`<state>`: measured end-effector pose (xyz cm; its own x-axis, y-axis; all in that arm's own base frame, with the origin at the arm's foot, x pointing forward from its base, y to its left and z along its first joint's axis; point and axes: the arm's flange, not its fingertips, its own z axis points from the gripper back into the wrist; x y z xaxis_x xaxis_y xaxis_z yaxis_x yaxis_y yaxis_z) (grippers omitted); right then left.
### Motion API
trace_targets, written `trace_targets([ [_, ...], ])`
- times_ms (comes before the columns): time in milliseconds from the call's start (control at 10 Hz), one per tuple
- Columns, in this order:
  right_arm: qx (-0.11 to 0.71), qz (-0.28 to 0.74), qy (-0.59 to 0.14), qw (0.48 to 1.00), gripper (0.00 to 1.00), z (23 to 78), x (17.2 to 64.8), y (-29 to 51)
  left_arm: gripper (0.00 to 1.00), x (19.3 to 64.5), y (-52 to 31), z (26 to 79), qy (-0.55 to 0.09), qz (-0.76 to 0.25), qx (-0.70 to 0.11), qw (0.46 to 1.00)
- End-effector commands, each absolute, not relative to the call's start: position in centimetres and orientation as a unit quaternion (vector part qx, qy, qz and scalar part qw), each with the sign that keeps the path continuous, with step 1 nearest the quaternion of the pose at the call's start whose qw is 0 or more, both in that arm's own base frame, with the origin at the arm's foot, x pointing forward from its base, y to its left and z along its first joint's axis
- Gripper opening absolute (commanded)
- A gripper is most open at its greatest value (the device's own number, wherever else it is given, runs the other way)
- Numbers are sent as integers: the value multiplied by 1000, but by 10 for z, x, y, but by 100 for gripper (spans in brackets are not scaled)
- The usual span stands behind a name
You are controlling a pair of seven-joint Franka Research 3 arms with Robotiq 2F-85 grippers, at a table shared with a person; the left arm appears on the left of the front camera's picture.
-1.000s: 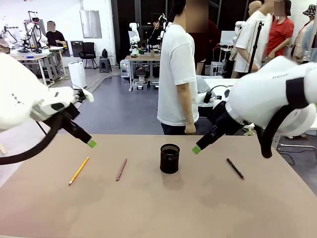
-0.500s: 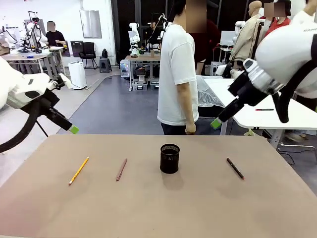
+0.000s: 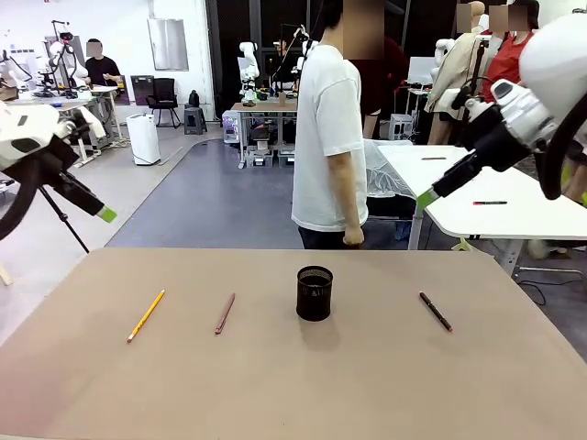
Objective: Place the pens into the pen holder.
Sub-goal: Pick up a writing instrument from the table and place it into the Pen holder.
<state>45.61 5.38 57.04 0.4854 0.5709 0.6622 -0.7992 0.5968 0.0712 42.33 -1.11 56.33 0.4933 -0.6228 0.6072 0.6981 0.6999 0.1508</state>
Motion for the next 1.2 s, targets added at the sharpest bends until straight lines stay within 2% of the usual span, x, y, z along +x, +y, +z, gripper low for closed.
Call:
trace_targets([
  [0, 231, 404, -317, 827, 100, 569, 466, 30, 100, 423, -5, 577, -335, -373, -58, 863],
  [200, 231, 380, -340, 829, 100, 567, 465, 27, 100, 424, -7, 577, -354, -352, -65, 864],
  [300, 216, 391, -315, 837, 100, 570, 459, 29, 100, 423, -4, 579, -340, -377, -53, 860],
  [700, 218, 385, -318, 839, 100, 571, 459, 29, 100, 424, -5, 580, -342, -372, -55, 861],
  [800, 235, 415, -308, 823, 100, 569, 462, 27, 100, 422, -3, 583, -349, -386, -83, 850],
  [1100, 217, 450, -302, 812, 100, 560, 465, 21, 100, 424, 12, 583, -365, -389, -155, 831],
])
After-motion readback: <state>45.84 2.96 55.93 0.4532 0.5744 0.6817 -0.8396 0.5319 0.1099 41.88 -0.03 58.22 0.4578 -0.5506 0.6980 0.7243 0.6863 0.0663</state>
